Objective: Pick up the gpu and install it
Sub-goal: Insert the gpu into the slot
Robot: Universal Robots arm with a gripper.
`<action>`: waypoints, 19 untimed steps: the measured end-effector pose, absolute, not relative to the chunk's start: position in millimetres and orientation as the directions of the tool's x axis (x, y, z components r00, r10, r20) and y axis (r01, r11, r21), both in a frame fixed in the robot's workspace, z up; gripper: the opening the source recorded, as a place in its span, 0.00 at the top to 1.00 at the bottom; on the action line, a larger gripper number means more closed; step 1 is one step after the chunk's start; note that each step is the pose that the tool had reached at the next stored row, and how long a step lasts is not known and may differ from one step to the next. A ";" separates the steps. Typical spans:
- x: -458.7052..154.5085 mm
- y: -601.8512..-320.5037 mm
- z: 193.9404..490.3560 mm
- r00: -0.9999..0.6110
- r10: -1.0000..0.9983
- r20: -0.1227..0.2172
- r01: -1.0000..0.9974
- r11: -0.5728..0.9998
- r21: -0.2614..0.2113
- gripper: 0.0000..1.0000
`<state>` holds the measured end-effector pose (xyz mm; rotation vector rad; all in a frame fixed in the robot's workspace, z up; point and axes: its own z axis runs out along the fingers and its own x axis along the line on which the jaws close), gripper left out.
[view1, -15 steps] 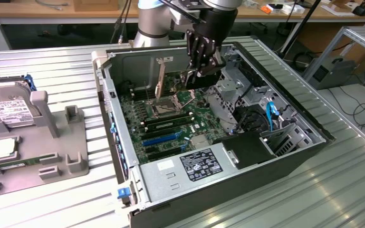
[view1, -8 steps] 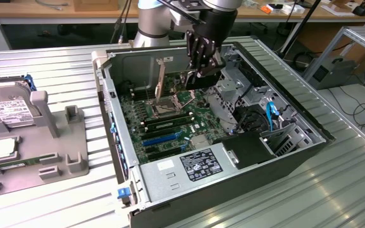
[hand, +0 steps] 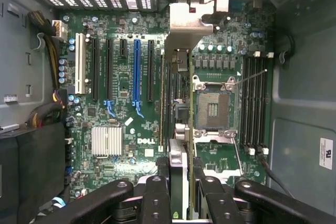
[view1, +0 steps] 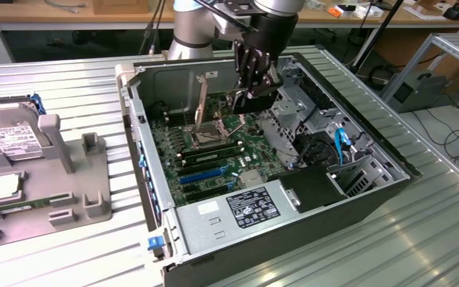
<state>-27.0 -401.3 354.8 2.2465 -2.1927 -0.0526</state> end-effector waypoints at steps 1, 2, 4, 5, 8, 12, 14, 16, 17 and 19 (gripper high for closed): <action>-27.0 -401.3 354.5 0.024 -0.999 -0.023 -0.999 -0.025 0.025 0.73; -27.0 -401.3 354.3 0.024 -0.999 -0.023 -0.999 -0.025 0.025 0.73; -27.0 -401.3 353.7 0.024 -0.999 -0.023 -0.999 -0.024 0.025 0.73; -27.0 -401.4 353.4 0.024 -0.999 -0.023 -0.999 -0.025 0.025 0.73; -27.0 -401.5 352.3 0.024 -0.999 -0.023 -0.999 -0.025 0.025 0.73; -27.0 -401.6 351.2 0.024 -0.999 -0.023 -0.999 -0.024 0.025 0.73; -27.0 -401.7 350.6 0.024 -0.999 -0.023 -0.999 -0.025 0.025 0.73; -27.0 -401.8 349.9 0.024 -0.999 -0.023 -0.999 -0.025 0.025 0.73; -27.0 -401.8 349.6 0.024 -0.999 -0.023 -0.999 -0.025 0.025 0.73; -27.0 -401.9 348.9 0.024 -0.999 -0.023 -0.999 -0.024 0.025 0.73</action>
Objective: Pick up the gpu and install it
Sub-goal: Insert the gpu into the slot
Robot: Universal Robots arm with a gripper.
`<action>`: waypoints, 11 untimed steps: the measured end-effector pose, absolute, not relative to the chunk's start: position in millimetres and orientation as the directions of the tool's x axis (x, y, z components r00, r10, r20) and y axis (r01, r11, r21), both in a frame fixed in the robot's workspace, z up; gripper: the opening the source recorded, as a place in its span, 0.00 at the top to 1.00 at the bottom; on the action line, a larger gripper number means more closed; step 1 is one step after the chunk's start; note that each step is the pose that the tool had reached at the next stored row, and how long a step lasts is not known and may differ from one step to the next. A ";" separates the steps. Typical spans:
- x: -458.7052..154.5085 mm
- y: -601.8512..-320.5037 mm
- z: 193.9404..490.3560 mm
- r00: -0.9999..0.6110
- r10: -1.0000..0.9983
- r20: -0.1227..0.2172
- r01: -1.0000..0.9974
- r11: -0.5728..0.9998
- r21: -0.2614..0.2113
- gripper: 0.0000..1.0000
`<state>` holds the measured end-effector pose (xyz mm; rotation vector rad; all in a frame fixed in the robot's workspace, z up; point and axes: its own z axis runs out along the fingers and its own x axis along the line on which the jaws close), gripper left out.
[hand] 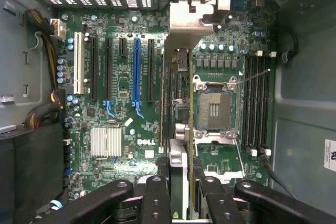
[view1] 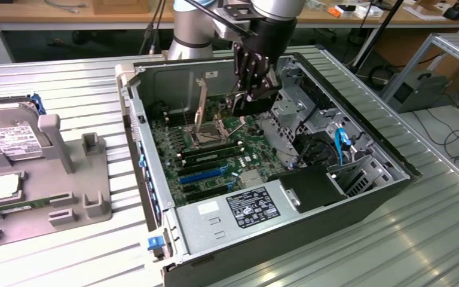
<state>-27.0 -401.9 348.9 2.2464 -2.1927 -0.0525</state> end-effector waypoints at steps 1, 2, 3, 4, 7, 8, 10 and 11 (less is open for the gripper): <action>-27.0 -402.0 348.6 0.024 -0.999 -0.023 -0.999 -0.025 0.025 0.73; -27.0 -402.0 348.4 0.024 -0.999 -0.023 -0.999 -0.025 0.025 0.73; -27.0 -402.0 348.0 0.024 -0.999 -0.023 -0.999 -0.024 0.025 0.73; -27.0 -402.1 347.8 0.024 -0.999 -0.023 -0.999 -0.024 0.025 0.73; -27.0 -402.2 346.9 0.024 -0.999 -0.023 -0.999 -0.025 0.025 0.73; -27.0 -402.2 346.6 0.024 -0.999 -0.023 -0.999 -0.025 0.025 0.73; -27.0 -402.2 346.0 0.024 -0.999 -0.023 -0.999 -0.024 0.025 0.73; -27.0 -402.3 345.8 0.024 -0.999 -0.023 -0.999 -0.024 0.025 0.73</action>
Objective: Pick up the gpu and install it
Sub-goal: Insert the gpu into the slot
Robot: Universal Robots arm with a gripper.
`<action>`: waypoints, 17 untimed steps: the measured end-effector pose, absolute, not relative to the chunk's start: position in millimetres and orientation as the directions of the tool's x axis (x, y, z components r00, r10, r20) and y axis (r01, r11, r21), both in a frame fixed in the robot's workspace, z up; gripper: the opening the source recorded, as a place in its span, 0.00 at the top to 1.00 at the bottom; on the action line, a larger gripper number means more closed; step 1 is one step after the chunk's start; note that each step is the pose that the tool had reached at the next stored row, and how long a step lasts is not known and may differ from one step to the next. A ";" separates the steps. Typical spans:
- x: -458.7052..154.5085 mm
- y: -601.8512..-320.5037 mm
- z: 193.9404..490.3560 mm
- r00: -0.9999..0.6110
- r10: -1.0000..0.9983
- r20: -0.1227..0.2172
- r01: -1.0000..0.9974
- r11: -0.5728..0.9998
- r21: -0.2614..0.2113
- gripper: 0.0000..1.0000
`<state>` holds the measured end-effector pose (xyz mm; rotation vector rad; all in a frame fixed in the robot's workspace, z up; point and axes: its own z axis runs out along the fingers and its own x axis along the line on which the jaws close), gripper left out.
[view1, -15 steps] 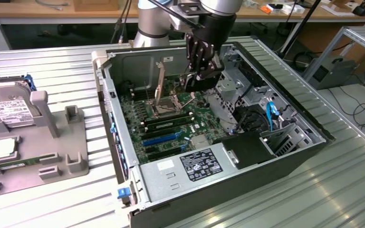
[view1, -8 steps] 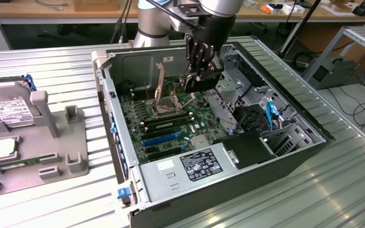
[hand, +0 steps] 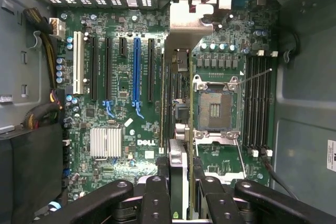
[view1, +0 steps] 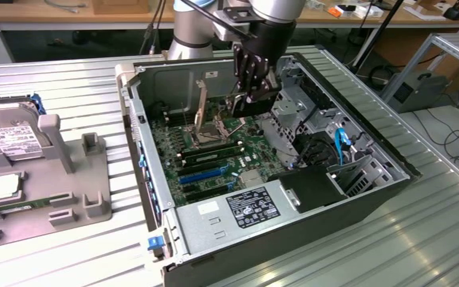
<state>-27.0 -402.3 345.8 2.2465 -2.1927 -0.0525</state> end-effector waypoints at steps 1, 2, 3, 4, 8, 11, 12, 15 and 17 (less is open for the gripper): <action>-27.0 -402.3 345.5 0.024 -0.999 -0.023 -0.999 -0.025 0.025 0.73; -27.0 -402.3 345.3 0.024 -0.999 -0.023 -0.999 -0.025 0.025 0.73; -27.0 -402.3 345.2 0.024 -0.999 -0.023 -0.999 -0.025 0.025 0.73; -27.0 -402.3 344.8 0.024 -0.999 -0.023 -0.999 -0.024 0.025 0.73; -27.0 -402.4 343.9 0.024 -0.999 -0.023 -0.999 -0.025 0.025 0.73; -27.0 -402.4 343.3 0.024 -0.999 -0.023 -0.999 -0.025 0.025 0.73; -27.0 -402.4 343.2 0.024 -0.999 -0.023 -0.999 -0.025 0.025 0.73; -27.0 -402.4 342.7 0.024 -0.999 -0.023 -0.999 -0.025 0.025 0.73; -27.0 -402.4 342.3 0.024 -0.999 -0.023 -0.999 -0.025 0.025 0.73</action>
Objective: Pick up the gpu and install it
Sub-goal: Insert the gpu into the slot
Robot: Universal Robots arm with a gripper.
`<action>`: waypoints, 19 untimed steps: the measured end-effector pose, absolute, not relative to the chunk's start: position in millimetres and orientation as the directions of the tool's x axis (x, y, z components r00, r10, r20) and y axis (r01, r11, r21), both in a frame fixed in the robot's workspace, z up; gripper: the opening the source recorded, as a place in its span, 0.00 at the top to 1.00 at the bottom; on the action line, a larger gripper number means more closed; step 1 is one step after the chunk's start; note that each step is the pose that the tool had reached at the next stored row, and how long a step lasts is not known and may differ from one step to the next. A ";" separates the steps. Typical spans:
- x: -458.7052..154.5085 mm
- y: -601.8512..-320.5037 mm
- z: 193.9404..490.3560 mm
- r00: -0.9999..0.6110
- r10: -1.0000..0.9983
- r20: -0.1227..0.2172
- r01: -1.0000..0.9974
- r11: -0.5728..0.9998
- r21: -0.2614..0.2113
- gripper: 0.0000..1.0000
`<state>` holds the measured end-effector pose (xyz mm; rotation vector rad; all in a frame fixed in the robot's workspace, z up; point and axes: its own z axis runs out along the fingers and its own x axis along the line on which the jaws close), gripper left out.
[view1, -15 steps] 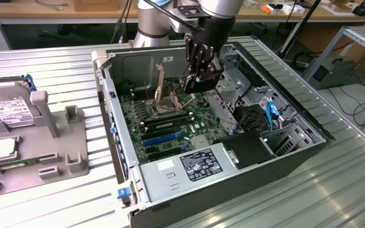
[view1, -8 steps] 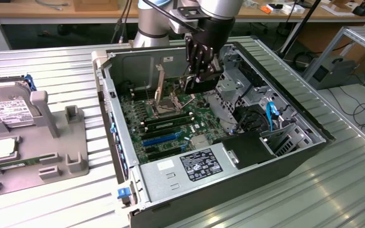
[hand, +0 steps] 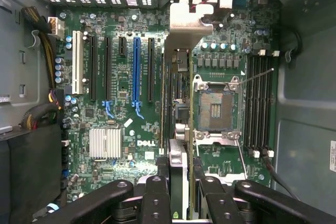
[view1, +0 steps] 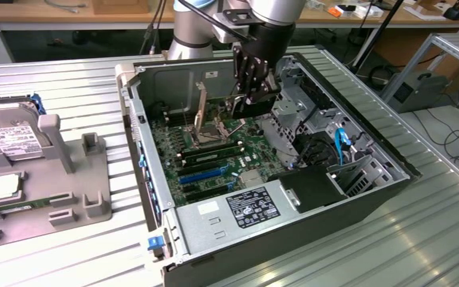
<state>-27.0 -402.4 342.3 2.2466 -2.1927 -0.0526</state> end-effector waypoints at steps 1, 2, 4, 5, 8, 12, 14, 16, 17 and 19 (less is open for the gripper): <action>-27.0 -402.4 341.8 0.024 -0.999 -0.023 -0.999 -0.025 0.025 0.73; -27.0 -402.5 341.6 0.024 -0.999 -0.023 -0.999 -0.024 0.025 0.73; -27.0 -402.5 341.0 0.024 -0.999 -0.023 -0.999 -0.025 0.025 0.73; -27.0 -402.5 340.9 0.024 -0.999 -0.023 -0.999 -0.025 0.025 0.73; -27.0 -402.5 340.2 0.024 -0.999 -0.023 -0.999 -0.025 0.025 0.73; -27.1 -402.6 339.3 0.024 -0.999 -0.023 -0.999 -0.025 0.025 0.73; -27.1 -402.6 338.9 0.024 -0.999 -0.023 -0.999 -0.025 0.025 0.73; -27.1 -402.6 338.4 0.024 -0.999 -0.023 -0.999 -0.025 0.025 0.73; -27.1 -402.6 338.2 0.024 -0.999 -0.023 -0.999 -0.025 0.025 0.73; -27.1 -402.6 337.7 0.024 -0.999 -0.023 -0.999 -0.025 0.025 0.73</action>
